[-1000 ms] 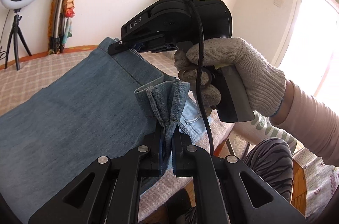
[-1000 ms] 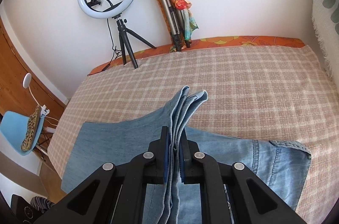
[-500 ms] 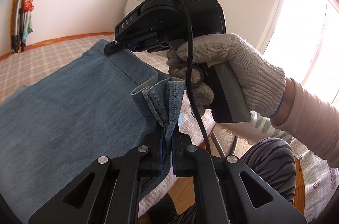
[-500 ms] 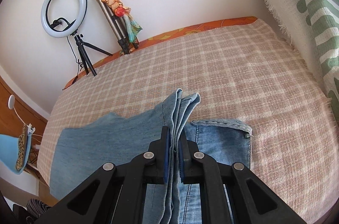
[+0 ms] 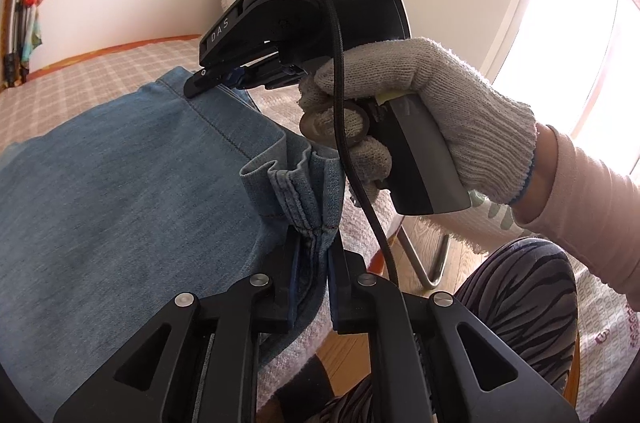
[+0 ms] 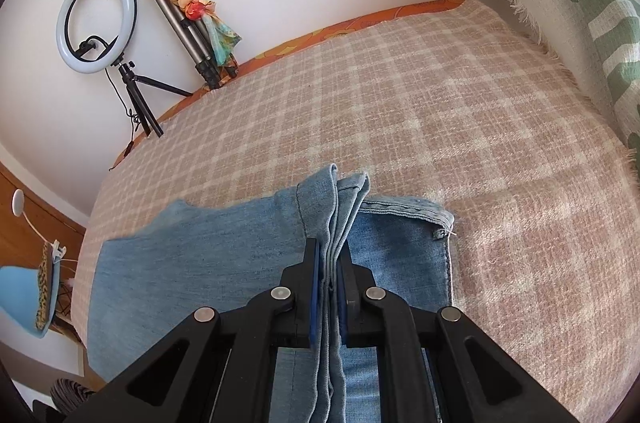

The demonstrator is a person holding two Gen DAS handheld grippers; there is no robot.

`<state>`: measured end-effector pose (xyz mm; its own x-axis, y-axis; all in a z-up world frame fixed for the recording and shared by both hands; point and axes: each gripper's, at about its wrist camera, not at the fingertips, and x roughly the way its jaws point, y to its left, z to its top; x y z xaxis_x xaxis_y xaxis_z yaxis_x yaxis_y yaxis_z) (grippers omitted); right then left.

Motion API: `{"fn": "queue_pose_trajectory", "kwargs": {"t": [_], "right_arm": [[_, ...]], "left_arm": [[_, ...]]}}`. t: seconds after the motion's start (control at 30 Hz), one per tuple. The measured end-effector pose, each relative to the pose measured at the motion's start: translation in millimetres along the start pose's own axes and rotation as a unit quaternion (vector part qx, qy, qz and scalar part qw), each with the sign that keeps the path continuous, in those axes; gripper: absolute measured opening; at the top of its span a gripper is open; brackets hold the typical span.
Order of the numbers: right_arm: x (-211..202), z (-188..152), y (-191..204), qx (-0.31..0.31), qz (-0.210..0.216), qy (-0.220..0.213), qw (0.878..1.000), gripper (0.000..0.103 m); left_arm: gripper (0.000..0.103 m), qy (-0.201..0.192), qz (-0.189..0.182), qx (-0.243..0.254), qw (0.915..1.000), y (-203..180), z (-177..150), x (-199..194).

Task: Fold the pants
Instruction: 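Fold the held hems over toward the waistband with both tools, then open them, then move the right tool to the folded edge and close it on the denim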

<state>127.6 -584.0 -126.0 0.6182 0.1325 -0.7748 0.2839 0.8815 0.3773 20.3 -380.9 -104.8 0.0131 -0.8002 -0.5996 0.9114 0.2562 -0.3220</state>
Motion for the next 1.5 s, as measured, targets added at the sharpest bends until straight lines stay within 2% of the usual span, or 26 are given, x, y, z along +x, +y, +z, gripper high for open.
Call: {"fn": "queue_pose_trajectory", "kwargs": {"t": [0.2, 0.27, 0.33, 0.37, 0.47, 0.63, 0.73, 0.77, 0.97, 1.13, 1.27, 1.4, 1.5], "right_arm": [[-2.1, 2.5, 1.6, -0.009, -0.014, -0.001, 1.000, 0.007], [-6.1, 4.6, 0.5, -0.016, -0.041, -0.009, 0.999, 0.008], [-15.0, 7.7, -1.9, -0.016, -0.066, -0.023, 0.997, 0.014], [-21.1, 9.2, -3.4, -0.012, -0.061, -0.030, 0.998, 0.020], [-38.2, 11.5, 1.8, -0.015, -0.052, -0.049, 0.997, 0.027], [-51.9, 11.2, 34.6, -0.047, -0.036, -0.067, 0.996, 0.033], [-49.8, 8.5, 59.0, -0.066, -0.020, -0.070, 0.995, 0.036], [-47.8, 7.3, 67.4, -0.071, -0.013, -0.069, 0.995, 0.037], [-29.1, -2.3, 126.4, -0.114, 0.034, -0.048, 0.992, 0.038], [-10.9, -15.4, 188.5, -0.168, 0.072, -0.021, 0.983, 0.039], [7.6, -26.5, 242.0, -0.212, 0.099, 0.004, 0.972, 0.040], [29.2, -37.9, 293.5, -0.247, 0.120, 0.032, 0.961, 0.040], [49.7, -48.5, 331.7, -0.268, 0.132, 0.063, 0.952, 0.040]], "left_arm": [[0.019, 0.013, -0.006, 0.005, 0.9999, -10.0, -5.3, -3.5], [0.021, 0.015, -0.004, 0.004, 0.9999, -9.7, -6.9, -12.0], [0.021, 0.016, 0.002, 0.008, 0.9998, -9.8, -9.4, -24.2], [0.021, 0.016, 0.005, 0.007, 0.9998, -8.8, -10.8, -31.0], [0.025, 0.017, 0.017, -0.006, 0.9997, 0.1, -13.0, -54.4], [0.026, -0.008, 0.065, -0.026, 0.9975, 33.5, -14.2, -99.5], [0.033, -0.025, 0.093, -0.055, 0.9938, 53.9, -21.4, -131.3], [0.037, -0.032, 0.107, -0.064, 0.9917, 59.7, -25.7, -140.5], [0.037, -0.052, 0.187, -0.124, 0.9732, 102.4, -55.5, -187.1], [0.037, -0.044, 0.261, -0.180, 0.9472, 140.9, -88.9, -216.0], [0.037, -0.030, 0.295, -0.230, 0.9270, 167.9, -119.1, -228.1], [0.037, -0.015, 0.305, -0.250, 0.9189, 179.5, -139.5, -231.7], [0.037, -0.006, 0.310, -0.253, 0.9165, 181.6, -148.2, -228.1]]}}
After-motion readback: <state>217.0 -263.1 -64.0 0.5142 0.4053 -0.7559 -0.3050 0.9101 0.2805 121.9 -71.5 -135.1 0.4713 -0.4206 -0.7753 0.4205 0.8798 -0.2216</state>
